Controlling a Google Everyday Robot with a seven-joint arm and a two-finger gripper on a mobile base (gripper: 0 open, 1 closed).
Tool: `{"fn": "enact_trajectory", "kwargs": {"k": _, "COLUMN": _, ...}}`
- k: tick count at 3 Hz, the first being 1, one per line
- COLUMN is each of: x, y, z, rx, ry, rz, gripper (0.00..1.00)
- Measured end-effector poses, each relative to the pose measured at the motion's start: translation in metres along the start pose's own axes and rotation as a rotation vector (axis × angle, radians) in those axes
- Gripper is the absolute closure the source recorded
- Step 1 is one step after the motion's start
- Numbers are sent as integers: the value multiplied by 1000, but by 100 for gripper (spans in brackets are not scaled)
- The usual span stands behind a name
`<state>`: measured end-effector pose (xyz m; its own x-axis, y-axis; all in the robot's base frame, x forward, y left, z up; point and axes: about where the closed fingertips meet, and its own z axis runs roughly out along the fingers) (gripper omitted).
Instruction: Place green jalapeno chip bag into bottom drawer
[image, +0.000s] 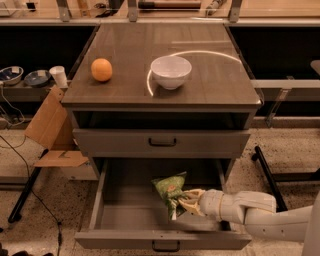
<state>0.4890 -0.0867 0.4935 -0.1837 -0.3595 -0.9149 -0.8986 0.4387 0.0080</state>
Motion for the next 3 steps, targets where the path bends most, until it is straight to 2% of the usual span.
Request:
{"fn": "enact_trajectory", "kwargs": {"k": 1, "x": 13, "y": -5, "z": 0, "rx": 34, "ry": 50, "rz": 43, "gripper": 24}}
{"fn": "enact_trajectory", "kwargs": {"k": 2, "x": 20, "y": -9, "z": -1, "rx": 59, "ry": 77, "rz": 73, "gripper": 0}}
{"fn": "enact_trajectory", "kwargs": {"k": 3, "x": 20, "y": -9, "z": -1, "rx": 59, "ry": 77, "rz": 73, "gripper": 0}}
